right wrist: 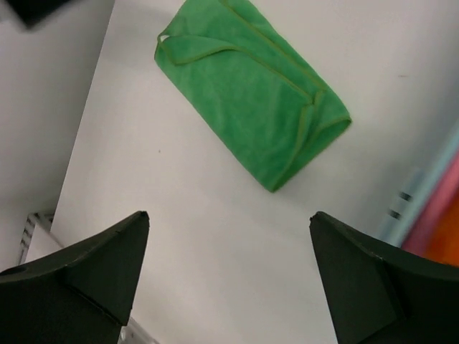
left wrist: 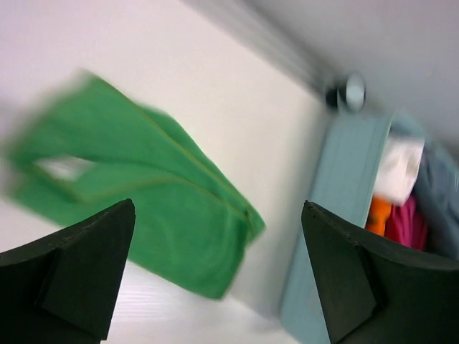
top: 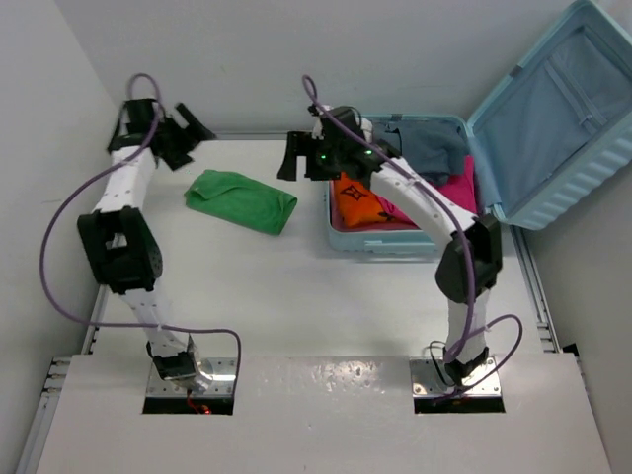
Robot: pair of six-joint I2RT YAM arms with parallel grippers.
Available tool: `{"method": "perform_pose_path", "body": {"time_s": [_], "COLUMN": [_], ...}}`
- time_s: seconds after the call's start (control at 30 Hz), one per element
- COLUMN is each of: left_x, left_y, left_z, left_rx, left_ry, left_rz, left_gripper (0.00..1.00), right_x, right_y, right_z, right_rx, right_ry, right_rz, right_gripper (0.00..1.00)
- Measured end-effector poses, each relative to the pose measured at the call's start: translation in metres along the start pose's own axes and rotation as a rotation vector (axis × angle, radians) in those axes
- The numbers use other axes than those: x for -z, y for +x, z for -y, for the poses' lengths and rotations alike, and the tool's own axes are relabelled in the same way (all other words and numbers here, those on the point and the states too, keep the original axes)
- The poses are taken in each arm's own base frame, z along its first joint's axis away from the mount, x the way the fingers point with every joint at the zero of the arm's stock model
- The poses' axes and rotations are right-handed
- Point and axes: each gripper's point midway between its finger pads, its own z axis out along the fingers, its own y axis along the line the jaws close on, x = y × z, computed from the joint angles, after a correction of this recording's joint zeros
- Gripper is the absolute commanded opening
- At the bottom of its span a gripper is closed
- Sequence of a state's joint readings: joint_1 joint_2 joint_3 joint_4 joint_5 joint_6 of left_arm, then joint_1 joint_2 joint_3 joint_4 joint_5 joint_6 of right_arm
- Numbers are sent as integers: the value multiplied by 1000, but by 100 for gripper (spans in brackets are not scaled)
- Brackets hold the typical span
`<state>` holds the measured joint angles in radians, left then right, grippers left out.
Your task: Pack the luggage
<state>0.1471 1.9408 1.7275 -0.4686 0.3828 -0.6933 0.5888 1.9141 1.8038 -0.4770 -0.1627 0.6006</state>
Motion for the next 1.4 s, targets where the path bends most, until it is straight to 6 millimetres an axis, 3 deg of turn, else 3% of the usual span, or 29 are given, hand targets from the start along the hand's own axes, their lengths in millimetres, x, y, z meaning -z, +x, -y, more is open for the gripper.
{"method": "perform_pose_path", "body": {"time_s": [0.1,0.17,0.27,0.37,0.47,0.6,0.83,0.97,1.07,1.1,1.2,1.3,1.4], "left_x": [69,118,169,194,200,202,227,241,246,247,250,251,251], "left_y": [-69,-99,-108,-88,-69,-54,-55,-58,-61,-61,-62,-62,-62], "left_z": [-18,-23,-18,-16,-25,-41,-42,-43,-48,-50,-57,-61,-62], "left_rx": [-18,-43,-96,-139,-156,-167,-217,-236,-233,-230,-220,-212,-211], "left_ry": [-60,-97,-125,-137,-162,-207,-237,-253,-268,-274,-296,-311,-312], "left_rz": [239,385,507,538,524,504,561,595,606,606,609,610,608], "left_gripper": [100,100,100,100,100,100,100,100,100,100,100,100,100], "right_x": [-33,-54,-84,-111,-131,-142,-165,-179,-184,-186,-192,-196,-198], "right_y": [9,23,46,71,88,100,113,133,133,133,136,139,141], "right_z": [-16,-23,-27,-18,7,38,64,72,66,64,56,48,44], "right_rx": [-20,-29,-29,-12,6,58,144,174,185,190,209,243,286], "right_ry": [58,111,181,255,345,450,510,512,493,486,439,378,312], "right_rz": [-9,-21,-36,-55,-63,-67,-59,-90,-75,-73,-76,-93,-127], "right_gripper": [98,98,96,95,92,92,91,80,64,48,17,0,0]}}
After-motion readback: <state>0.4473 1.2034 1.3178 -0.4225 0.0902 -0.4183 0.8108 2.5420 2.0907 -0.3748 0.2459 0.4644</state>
